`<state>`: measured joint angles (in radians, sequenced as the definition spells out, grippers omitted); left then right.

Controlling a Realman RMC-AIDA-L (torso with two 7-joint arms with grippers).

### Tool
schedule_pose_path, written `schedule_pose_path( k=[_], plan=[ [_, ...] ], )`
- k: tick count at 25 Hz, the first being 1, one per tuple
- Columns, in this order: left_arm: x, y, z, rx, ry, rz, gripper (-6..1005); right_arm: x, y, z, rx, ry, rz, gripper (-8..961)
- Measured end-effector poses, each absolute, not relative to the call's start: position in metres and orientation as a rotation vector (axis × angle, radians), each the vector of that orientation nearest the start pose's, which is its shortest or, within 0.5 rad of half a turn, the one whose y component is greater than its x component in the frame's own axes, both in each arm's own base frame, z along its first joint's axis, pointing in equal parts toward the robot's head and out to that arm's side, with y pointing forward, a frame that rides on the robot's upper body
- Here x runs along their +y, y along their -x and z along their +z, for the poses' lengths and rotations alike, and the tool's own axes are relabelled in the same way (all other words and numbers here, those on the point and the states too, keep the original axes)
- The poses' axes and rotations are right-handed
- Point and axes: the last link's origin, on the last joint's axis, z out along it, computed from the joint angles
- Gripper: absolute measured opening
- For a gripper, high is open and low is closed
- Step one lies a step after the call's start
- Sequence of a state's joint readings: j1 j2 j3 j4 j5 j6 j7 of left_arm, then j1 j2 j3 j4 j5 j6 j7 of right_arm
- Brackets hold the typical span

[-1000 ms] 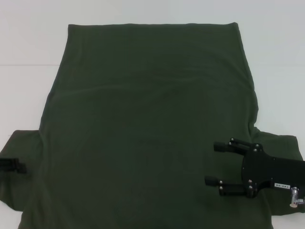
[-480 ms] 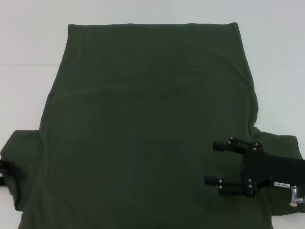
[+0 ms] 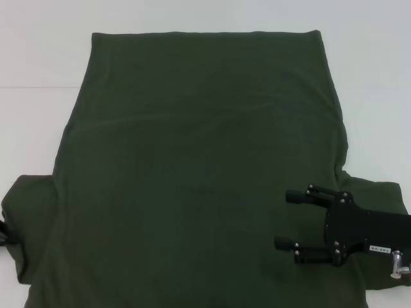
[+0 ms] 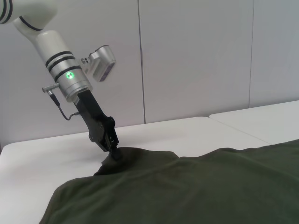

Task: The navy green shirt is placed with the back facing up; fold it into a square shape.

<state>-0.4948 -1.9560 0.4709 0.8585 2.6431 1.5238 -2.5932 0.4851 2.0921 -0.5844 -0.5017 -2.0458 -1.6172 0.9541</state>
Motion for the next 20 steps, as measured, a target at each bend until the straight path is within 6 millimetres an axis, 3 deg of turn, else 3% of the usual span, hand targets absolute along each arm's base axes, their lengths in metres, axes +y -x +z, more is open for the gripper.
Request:
schedule_pose_path(
  k=[6,14,20],
  plan=[
    [0.312,0.368,0.098,2.693,-2.357,0.184,27,0.294,-0.28,-0.024,0.289,2.736,0.763,916],
    [0.313,0.365,0.101,2.688,-2.36,0.195,27,0.294,-0.28,-0.023,0.288,2.735,0.766,917],
    [0.311,0.368,0.116,2.698,-2.367,0.193,26,0.294,-0.28,-0.023,0.286,2.732,0.768,917]
  ],
)
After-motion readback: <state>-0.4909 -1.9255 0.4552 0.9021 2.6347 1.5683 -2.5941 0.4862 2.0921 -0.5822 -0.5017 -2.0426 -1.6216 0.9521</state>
